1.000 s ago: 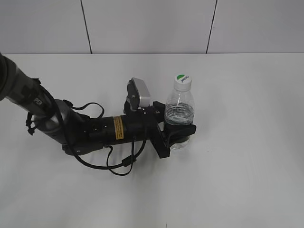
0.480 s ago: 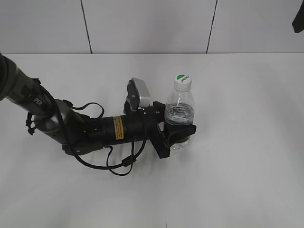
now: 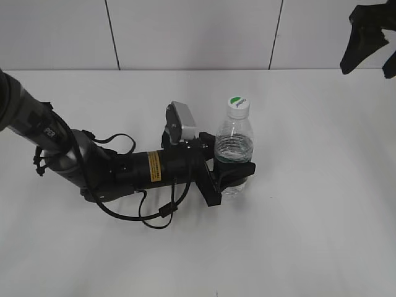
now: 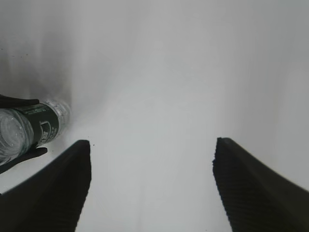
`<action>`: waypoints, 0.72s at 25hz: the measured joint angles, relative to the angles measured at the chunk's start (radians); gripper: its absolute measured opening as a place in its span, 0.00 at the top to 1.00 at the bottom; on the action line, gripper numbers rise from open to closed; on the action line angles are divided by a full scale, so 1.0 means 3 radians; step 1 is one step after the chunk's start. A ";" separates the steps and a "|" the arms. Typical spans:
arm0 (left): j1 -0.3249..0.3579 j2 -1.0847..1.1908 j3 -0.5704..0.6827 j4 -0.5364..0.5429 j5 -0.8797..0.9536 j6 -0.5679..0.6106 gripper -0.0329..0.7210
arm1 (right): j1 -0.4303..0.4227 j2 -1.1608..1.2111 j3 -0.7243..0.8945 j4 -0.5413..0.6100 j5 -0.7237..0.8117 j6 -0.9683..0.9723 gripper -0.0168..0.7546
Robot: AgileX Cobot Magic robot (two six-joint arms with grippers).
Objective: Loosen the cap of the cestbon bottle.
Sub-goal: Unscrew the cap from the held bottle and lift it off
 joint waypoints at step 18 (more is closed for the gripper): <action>0.0000 0.0000 0.0000 0.0001 -0.0004 0.0000 0.42 | 0.0946 0.0123 0.0000 -0.0081 0.0000 -0.0007 0.20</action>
